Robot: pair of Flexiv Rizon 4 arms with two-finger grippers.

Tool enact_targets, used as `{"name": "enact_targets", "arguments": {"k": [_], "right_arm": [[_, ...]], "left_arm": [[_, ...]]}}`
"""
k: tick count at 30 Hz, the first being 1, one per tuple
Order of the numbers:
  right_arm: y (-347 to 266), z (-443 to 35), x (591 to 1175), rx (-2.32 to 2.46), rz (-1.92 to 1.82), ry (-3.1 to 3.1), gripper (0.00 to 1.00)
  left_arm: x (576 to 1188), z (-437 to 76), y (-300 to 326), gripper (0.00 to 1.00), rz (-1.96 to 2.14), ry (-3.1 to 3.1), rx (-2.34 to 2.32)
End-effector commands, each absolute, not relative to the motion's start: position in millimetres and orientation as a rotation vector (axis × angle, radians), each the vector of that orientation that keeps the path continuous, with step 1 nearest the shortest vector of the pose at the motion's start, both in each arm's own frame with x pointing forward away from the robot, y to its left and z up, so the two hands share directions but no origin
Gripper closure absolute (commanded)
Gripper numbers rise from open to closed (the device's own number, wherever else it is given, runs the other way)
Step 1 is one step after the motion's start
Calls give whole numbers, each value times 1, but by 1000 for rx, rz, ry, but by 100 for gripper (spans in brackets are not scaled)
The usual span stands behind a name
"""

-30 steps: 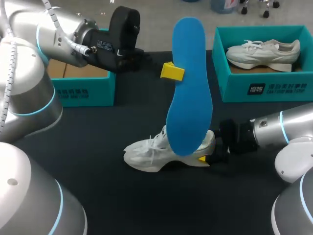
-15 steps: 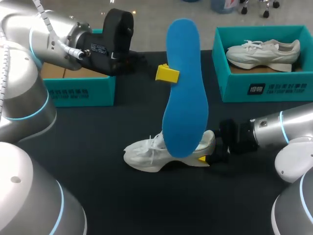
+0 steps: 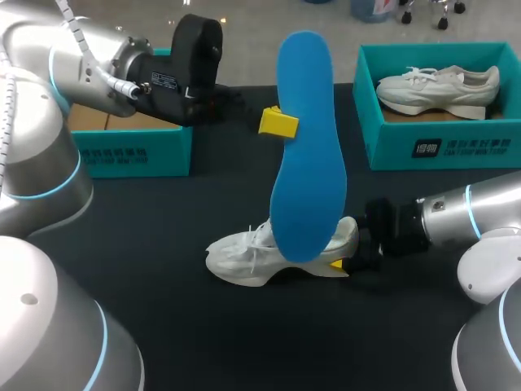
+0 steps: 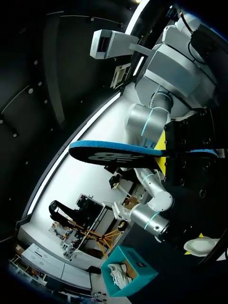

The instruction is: Take the shoe out of the shoebox, open the shoe tongue, remove and reinsert the insole, then place the shoe into the shoebox

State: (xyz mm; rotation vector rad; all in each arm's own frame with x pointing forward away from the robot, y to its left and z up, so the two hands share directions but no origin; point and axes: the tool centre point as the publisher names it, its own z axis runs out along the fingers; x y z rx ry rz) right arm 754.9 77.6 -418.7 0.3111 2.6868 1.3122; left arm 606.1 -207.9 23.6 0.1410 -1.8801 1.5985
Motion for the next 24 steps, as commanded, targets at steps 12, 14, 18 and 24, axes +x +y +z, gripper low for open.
{"name": "enact_targets", "arguments": {"k": [12,14,18,24], "right_arm": [[75,-414,759,333,1234,2692,0],[73,-412,760,333,1204,2695,0],[69,-406,762,335,1128,2720,0],[58,-395,764,356,961,2776,0]], "left_arm": [[606,23,-208,100,1601,-1878,141],[606,23,-208,100,1601,-1878,141],[606,23,-208,100,1601,-1878,141],[606,23,-208,100,1601,-1878,141]]}}
